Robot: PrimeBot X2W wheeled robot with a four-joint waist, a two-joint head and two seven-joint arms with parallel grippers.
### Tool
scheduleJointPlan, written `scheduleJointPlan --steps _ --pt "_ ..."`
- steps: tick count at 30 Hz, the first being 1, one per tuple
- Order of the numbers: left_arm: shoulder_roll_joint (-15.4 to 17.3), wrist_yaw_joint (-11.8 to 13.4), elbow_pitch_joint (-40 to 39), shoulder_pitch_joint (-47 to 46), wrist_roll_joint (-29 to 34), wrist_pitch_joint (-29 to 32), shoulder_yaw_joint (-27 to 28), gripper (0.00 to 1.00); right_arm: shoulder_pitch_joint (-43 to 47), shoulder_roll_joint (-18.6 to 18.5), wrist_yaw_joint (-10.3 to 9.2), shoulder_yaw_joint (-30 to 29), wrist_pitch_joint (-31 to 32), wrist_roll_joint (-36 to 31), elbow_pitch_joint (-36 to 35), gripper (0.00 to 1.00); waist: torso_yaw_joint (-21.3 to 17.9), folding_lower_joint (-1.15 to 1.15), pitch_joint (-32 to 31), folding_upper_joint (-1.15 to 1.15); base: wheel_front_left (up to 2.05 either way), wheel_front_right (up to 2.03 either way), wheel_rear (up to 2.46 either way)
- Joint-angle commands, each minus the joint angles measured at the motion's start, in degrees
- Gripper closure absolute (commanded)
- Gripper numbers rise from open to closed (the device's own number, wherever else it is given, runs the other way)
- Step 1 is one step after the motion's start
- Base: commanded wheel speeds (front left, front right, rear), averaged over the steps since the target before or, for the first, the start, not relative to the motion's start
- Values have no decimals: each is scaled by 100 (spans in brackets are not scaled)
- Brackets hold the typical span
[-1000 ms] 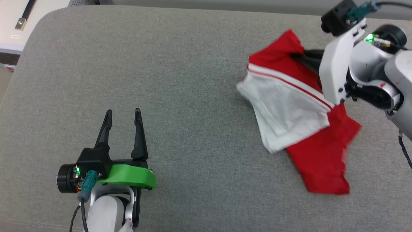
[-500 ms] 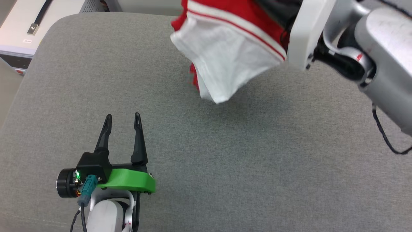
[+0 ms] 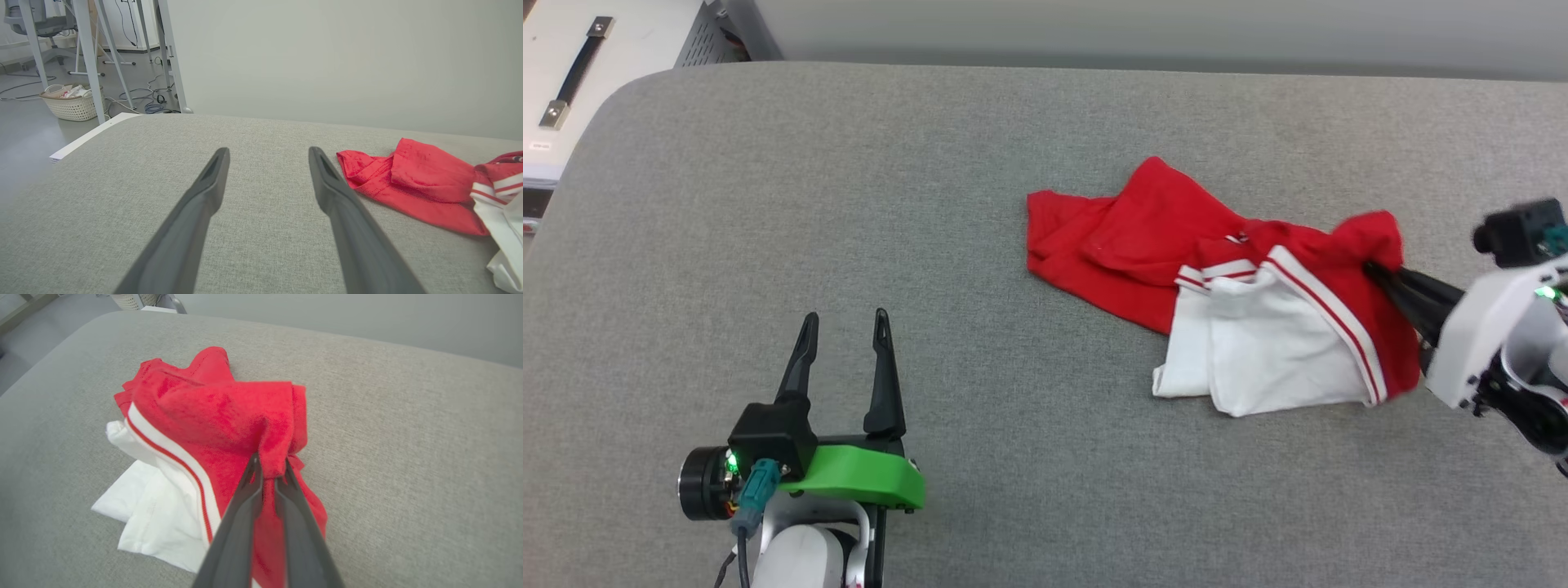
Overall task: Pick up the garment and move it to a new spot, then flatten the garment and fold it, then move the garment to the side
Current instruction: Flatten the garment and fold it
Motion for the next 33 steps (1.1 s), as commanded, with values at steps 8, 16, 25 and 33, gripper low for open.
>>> scheduleJointPlan --steps 8,16,25,33 --pt "-19 10 2 120 -10 -33 -22 0 1310 -179 -3 -315 -617 879 1215 100 -156 0 -56 0 0 0 0" --pt "-19 -36 36 241 88 -33 74 0 1391 -32 -3 -729 -1015 867 1379 0 -314 0 -235 0 0 0 0" --pt "-19 -32 -47 388 161 -33 105 0 1377 -683 -3 -2193 -1068 -789 -305 0 -436 0 -459 0 0 0 0" --pt "-19 -97 -112 471 287 -33 222 0 1983 -1321 -3 -2300 660 -1703 -2357 0 -441 0 -483 0 0 0 0"
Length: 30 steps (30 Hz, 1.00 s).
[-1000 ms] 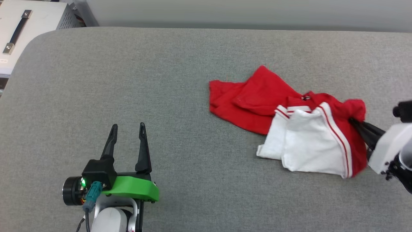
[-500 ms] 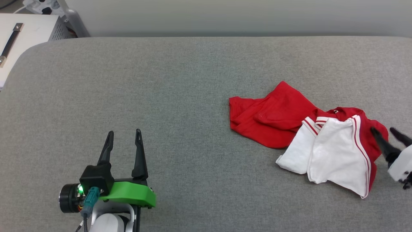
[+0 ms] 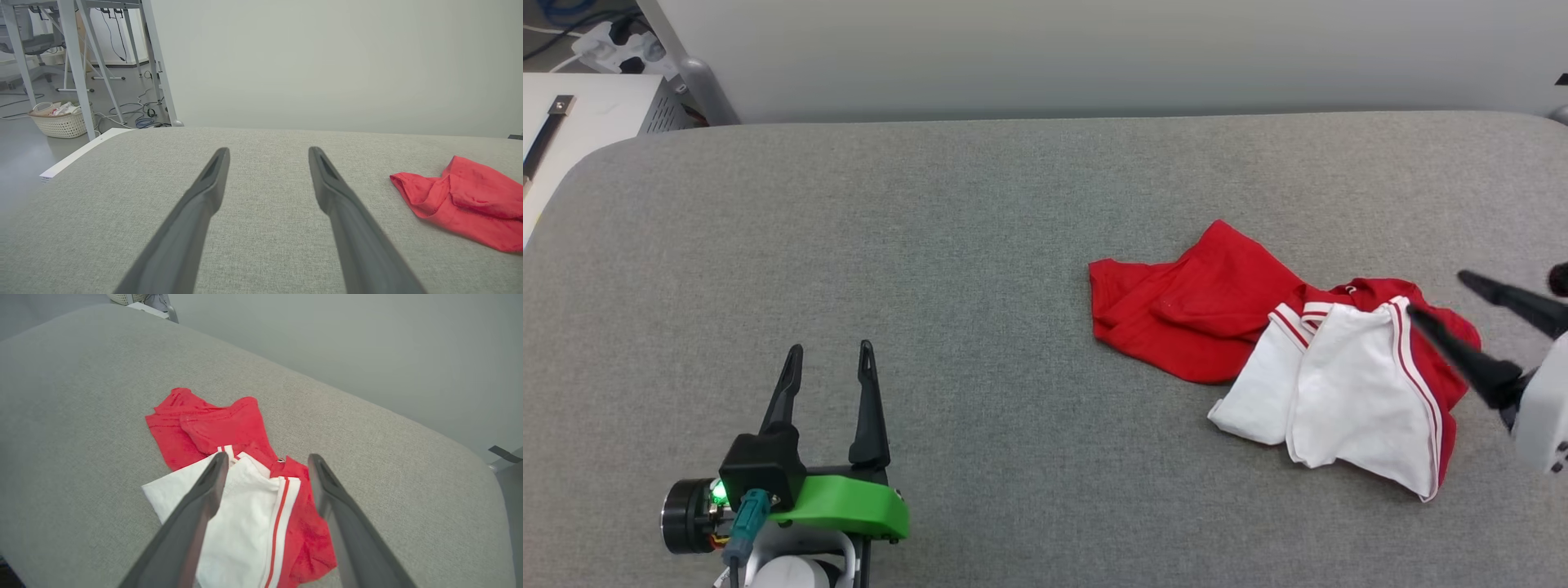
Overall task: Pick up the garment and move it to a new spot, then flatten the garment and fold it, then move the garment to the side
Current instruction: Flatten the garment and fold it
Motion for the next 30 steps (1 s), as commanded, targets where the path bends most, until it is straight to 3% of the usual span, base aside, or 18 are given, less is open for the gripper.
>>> scheduleJointPlan --steps 1,7,13,20,29,30 --pt "-16 -38 -30 79 61 -33 37 0 145 6 -4 -12 353 -89 -212 0 10 0 18 0 0 0 0" --pt "-16 -54 -50 16 43 -33 34 0 490 -9 -4 -15 2081 -333 -1019 0 109 0 147 0 0 0 0" --pt "-16 -4 -93 -104 -27 -33 -47 0 603 260 -4 104 2989 -685 -1219 0 267 0 402 0 0 0 0" --pt "-16 34 -118 -317 -89 -33 -106 0 487 669 -4 229 3094 -896 -482 0 471 0 836 0 0 0 0" --pt "-16 83 -111 -473 -153 -33 -118 0 334 867 -4 804 2920 -1223 634 0 559 0 1125 0 0 0 0" --pt "-16 87 -105 -477 -156 -33 -114 0 309 902 -4 851 2858 -1199 719 24 555 0 1121 0 0 0 0"
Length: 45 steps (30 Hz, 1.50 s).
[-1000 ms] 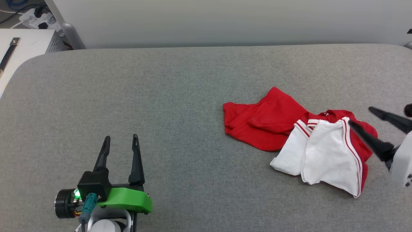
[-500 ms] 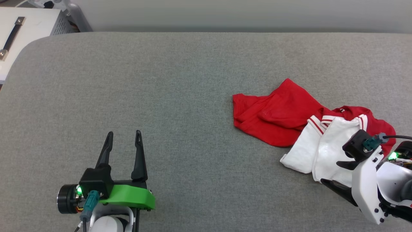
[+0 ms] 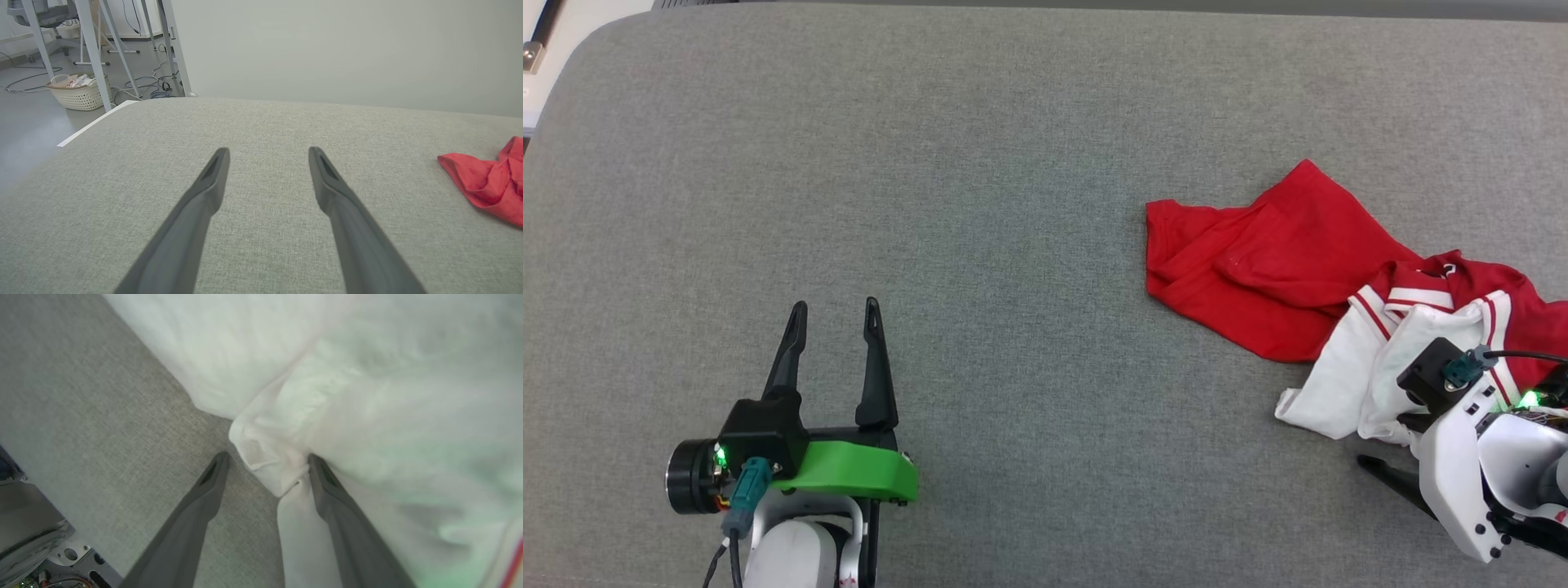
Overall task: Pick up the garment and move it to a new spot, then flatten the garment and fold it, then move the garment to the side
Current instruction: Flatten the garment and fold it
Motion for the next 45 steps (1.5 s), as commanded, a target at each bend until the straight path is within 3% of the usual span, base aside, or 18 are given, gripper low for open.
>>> scheduleJointPlan --steps 1,2,7,19,25,31,37,41,45 --pt "-14 28 15 -87 -61 -33 5 0 72 149 -62 191 -28 -9 335 76 16 0 7 0 0 0 0" --pt "-14 34 25 -84 -65 -33 11 0 29 179 -62 222 -141 10 364 100 6 0 -18 0 0 0 0" --pt "-14 33 73 -25 -41 -33 60 0 -241 323 -62 180 -633 181 213 100 -78 0 -252 0 0 0 0" --pt "-14 17 72 276 -7 -33 127 0 -917 494 -62 -715 -1321 520 -1420 100 -324 0 -855 0 0 0 0" --pt "-14 7 59 278 9 -33 145 0 -1580 1219 -62 -1119 -1616 486 -1614 100 -374 0 -910 0 0 0 0" --pt "-14 -9 41 241 15 -33 156 0 -2642 2210 -62 -887 -1850 454 -1271 100 -328 0 -893 0 0 0 0" --pt "-14 24 32 238 4 -33 151 0 -3595 2824 -62 -688 -2251 522 -772 100 -203 0 -876 0 0 0 0" --pt "-14 51 29 274 -21 -33 158 0 -3719 2772 -62 -654 -2553 567 -457 100 -180 0 -886 0 0 0 0" --pt "-14 105 21 356 -66 -33 182 0 -3288 2301 -62 -900 -2962 578 -213 100 -245 0 -944 0 0 0 0"
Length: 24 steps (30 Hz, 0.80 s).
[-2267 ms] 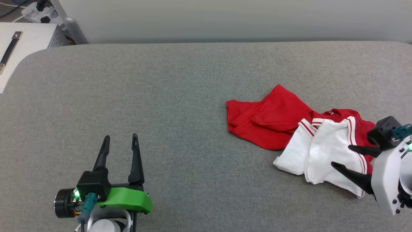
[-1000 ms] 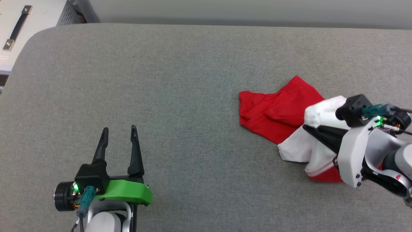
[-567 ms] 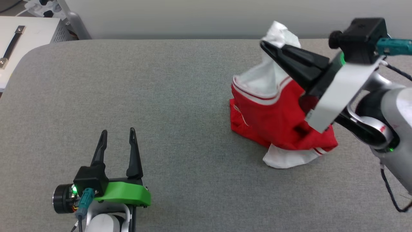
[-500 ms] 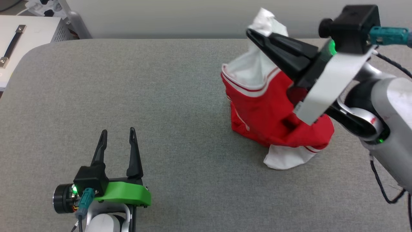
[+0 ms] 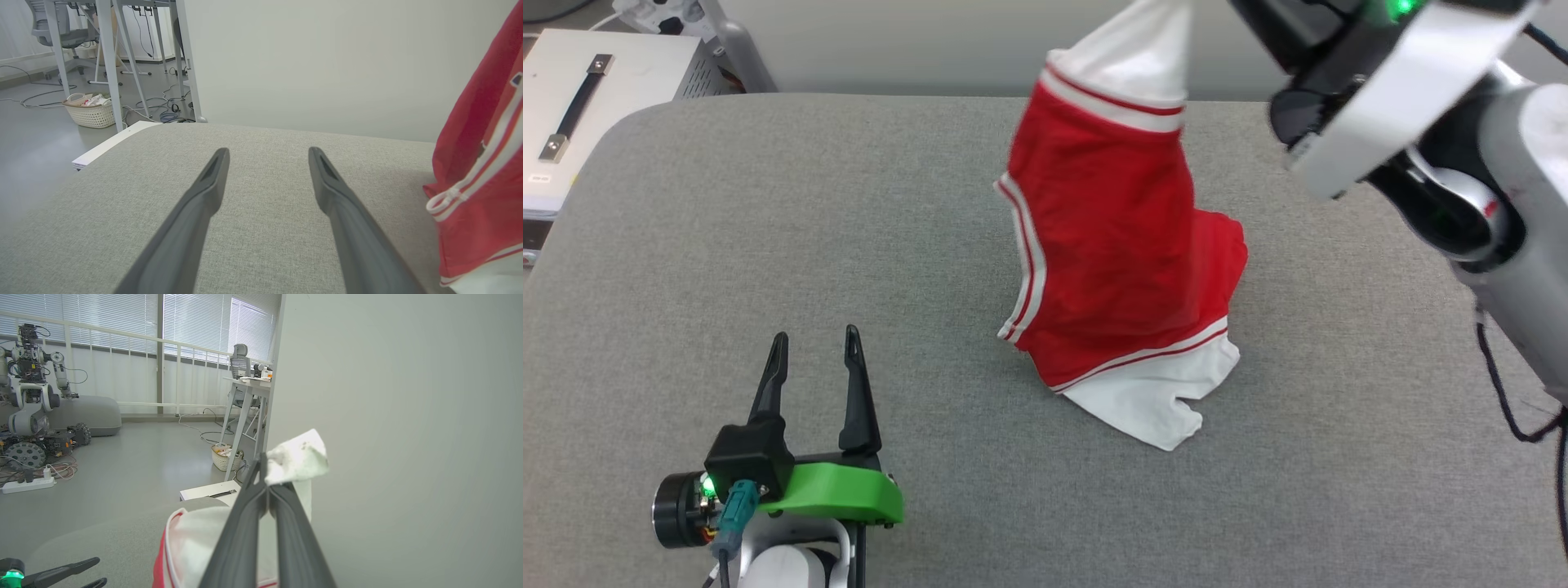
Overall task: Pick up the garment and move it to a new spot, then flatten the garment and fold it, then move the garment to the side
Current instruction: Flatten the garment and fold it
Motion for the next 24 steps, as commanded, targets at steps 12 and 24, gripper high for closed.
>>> scheduleJointPlan --steps 12,24 --pt "-13 105 -40 396 -124 -33 -2 0 3758 -1691 -5 -1899 -820 377 426 100 -482 0 -272 0 0 0 0" --pt "-13 34 -55 295 -73 -33 -10 0 5996 -1524 -5 -3255 -929 616 2143 100 -564 0 -72 0 0 0 0"
